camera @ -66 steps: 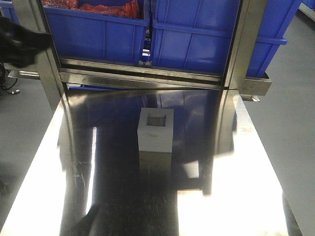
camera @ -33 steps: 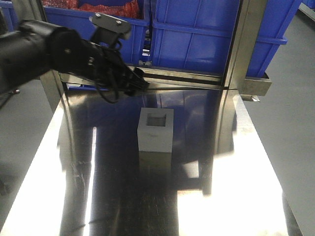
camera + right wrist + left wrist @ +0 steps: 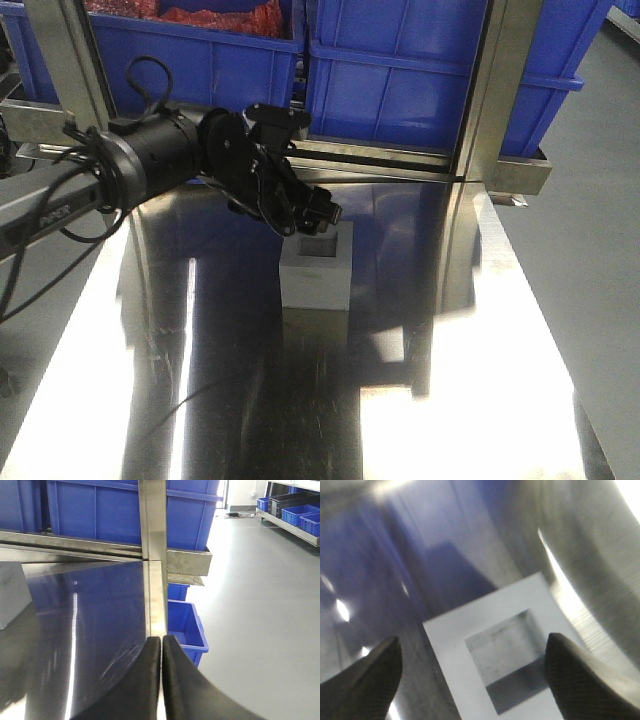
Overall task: Sort gray base to blue bin
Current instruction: 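Reach the left gripper down over the gray square block, then close the left gripper on the gray block's rim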
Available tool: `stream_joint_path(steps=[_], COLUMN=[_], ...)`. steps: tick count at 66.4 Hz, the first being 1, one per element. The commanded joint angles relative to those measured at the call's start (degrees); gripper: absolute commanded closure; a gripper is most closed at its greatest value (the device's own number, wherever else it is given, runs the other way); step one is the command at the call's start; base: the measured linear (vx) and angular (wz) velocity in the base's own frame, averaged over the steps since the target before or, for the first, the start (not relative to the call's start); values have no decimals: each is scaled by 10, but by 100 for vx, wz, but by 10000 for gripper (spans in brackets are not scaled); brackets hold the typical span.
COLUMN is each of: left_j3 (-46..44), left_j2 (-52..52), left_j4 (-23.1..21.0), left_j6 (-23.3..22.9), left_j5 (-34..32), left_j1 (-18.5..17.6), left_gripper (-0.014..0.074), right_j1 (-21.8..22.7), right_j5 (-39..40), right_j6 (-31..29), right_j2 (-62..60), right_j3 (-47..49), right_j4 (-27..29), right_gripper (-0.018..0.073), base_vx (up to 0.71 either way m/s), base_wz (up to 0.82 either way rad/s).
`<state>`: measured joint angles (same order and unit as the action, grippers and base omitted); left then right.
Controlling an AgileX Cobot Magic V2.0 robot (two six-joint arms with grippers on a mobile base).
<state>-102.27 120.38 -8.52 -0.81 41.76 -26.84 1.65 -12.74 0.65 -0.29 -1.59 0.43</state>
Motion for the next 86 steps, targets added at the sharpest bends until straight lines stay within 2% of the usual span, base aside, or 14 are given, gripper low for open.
stream_joint_path(steps=[1, 50, 55, 60, 78, 86], left_j3=[-20, -20, -20, -20, -20, -20], left_j2=[-24, 16, 16, 16, 16, 15], left_j4=[-9, -10, -9, -9, -8, -9], left_j6=[-14, -17, -17, -17, -16, -15], left_j5=[-25, -10, -9, -5, 8, 8], left_j1=[-1, -1, -1, -1, -1, -1], left_gripper=[22, 36, 82, 177, 608, 605], right_j1=[1, 1, 1, 1, 1, 1], right_j5=[41, 41, 41, 41, 41, 41], right_j6=[-6, -6, -6, -6, -6, -6], right_j2=[10, 10, 10, 10, 10, 10], right_j3=[-1, -1, -1, -1, -1, -1], right_j4=[-4, -4, -4, -4, -4, -4], right_gripper=[564, 564, 564, 564, 564, 564], base_vx=[0, 0, 0, 0, 0, 0], base_wz=[0, 0, 0, 0, 0, 0])
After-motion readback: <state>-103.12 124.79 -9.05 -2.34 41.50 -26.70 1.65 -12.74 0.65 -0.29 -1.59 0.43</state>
